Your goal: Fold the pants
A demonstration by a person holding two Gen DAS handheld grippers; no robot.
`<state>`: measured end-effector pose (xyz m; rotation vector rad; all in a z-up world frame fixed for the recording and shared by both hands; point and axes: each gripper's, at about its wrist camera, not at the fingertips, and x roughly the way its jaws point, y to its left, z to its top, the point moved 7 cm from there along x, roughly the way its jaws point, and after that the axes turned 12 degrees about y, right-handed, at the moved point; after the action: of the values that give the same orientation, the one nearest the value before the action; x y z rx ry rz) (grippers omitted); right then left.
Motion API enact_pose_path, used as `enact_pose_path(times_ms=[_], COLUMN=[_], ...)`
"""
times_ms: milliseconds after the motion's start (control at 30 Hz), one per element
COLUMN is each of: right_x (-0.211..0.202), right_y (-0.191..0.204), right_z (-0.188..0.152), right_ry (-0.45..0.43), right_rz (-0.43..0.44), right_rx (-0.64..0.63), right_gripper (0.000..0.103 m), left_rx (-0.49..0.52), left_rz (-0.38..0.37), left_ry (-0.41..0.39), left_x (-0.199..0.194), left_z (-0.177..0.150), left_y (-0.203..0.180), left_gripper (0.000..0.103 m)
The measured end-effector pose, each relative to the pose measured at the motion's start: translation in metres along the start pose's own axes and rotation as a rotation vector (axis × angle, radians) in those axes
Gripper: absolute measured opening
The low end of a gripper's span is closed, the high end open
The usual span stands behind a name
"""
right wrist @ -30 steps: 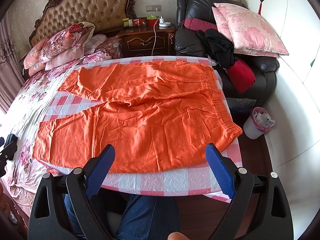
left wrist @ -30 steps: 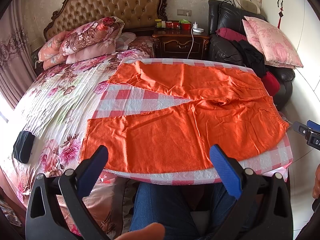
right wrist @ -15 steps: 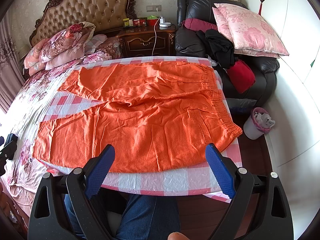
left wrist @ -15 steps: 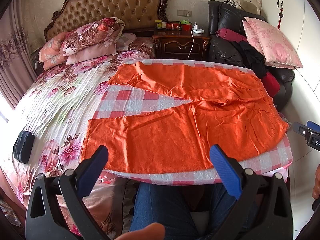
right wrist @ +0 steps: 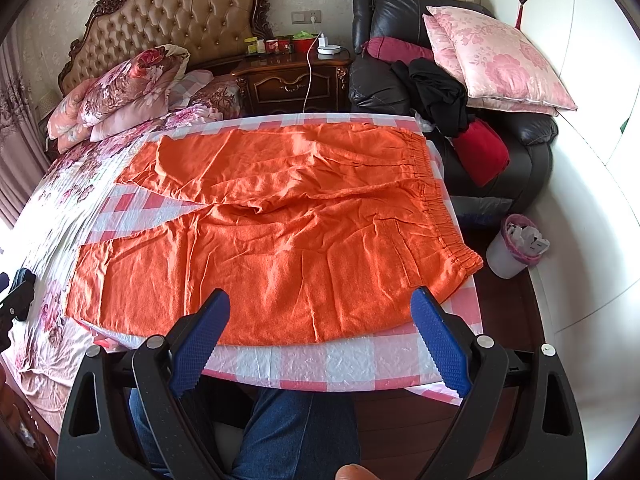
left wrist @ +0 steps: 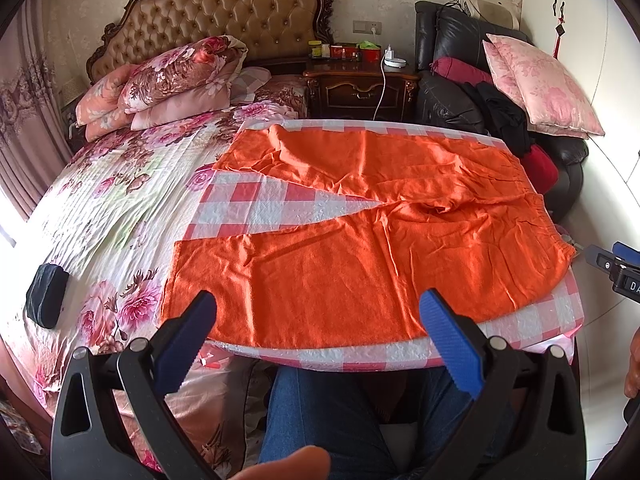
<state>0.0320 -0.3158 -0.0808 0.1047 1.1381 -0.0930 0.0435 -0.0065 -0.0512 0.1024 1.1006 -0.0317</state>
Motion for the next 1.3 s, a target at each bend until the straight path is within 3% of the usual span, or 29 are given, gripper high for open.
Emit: enact_pose_path(times_ms=[800, 933, 1033, 1133, 1300], right_x=[0.006, 0.027, 0.058, 0.09, 0.149], right_y=[0.002, -0.021, -0.051, -0.082, -0.128], right_z=[-0.003, 0.0, 0.018, 0.05, 0.137], right_ry=[0.012, 0.042, 0.081, 0.129, 0.178], right_rz=[0.002, 0.009, -0.012, 0.025, -0.028], right_rx=[0.004, 0.033, 0.063, 0.103, 0.102], right_gripper=[0.089, 0.089, 0.089, 0.089, 0.089], left_rx=[-0.003, -0.061, -0.087, -0.109, -0.124], left_rz=[-0.006, -0.098, -0.153, -0.231, -0.315], left_ry=[0.014, 0.056, 0.062, 0.083, 0.091], left_x=[0.007, 0.04, 0.072, 0.101, 0.132], left_z=[0.004, 0.008, 0.009, 0.012, 0.018], left_y=[-0.008, -0.009, -0.009, -0.015, -0.018], left_gripper=[0.101, 0.101, 0.101, 0.101, 0.101])
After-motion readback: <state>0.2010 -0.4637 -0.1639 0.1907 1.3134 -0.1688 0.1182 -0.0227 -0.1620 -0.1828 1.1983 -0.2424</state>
